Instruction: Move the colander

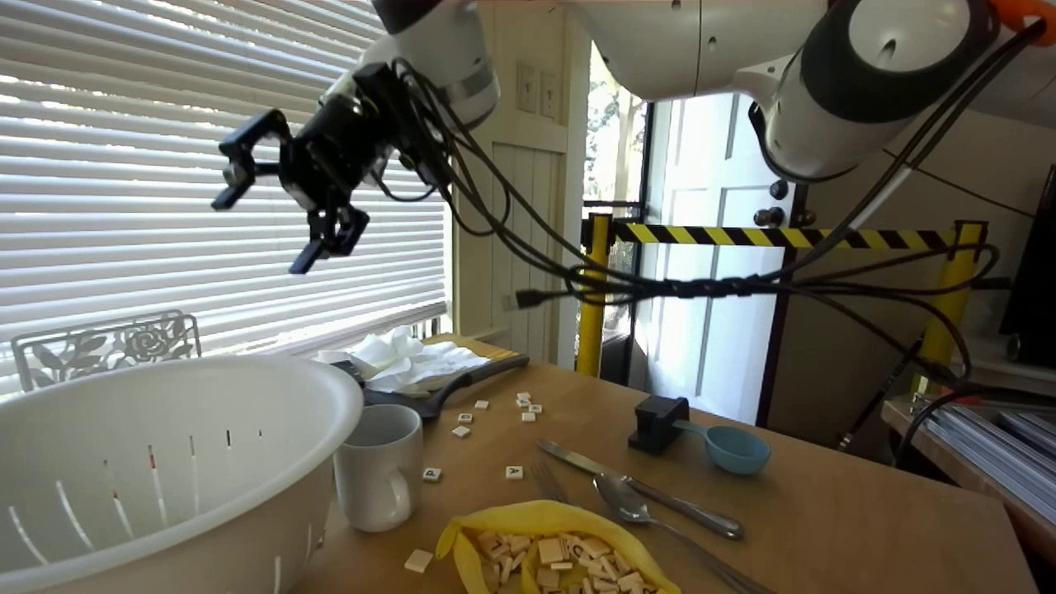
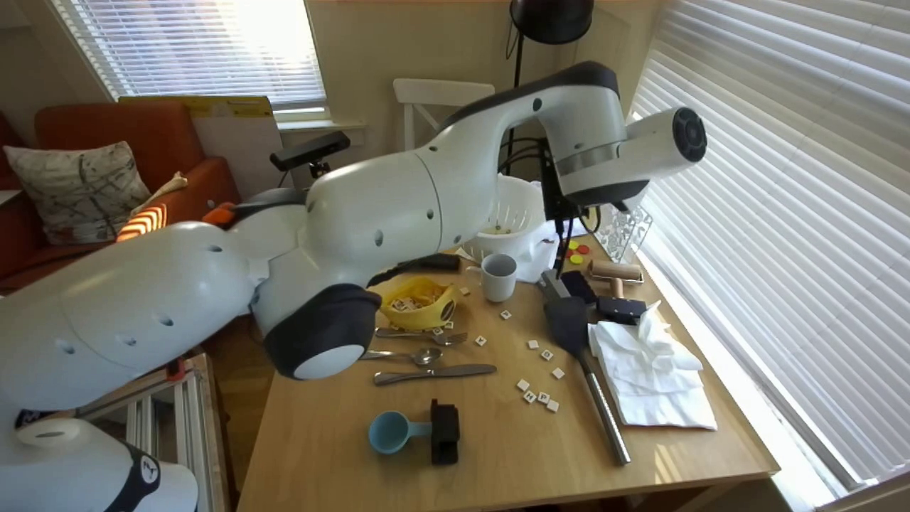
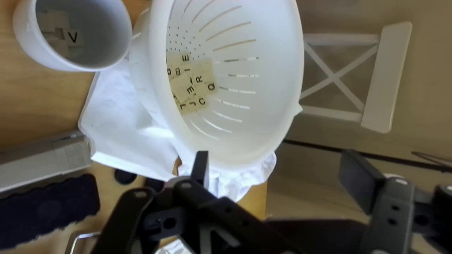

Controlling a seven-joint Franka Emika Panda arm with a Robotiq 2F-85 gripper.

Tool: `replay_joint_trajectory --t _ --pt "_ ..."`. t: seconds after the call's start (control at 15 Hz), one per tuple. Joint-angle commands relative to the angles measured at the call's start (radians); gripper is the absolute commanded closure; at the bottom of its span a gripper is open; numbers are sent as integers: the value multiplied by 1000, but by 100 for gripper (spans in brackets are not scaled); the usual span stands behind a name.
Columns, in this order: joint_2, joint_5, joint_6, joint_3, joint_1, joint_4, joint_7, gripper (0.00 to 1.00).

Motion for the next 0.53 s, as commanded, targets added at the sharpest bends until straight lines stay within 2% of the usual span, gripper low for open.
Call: replay_joint_trajectory --t 0.0,0.27,0.33,0.47 --pt "-106 -90 32 -69 26 -12 150 0" --pt "-191 -199 0 -162 44 -29 260 0" --pt "-181 -218 -29 -196 59 7 297 0" --pt "-199 -261 -66 -249 73 7 346 0"
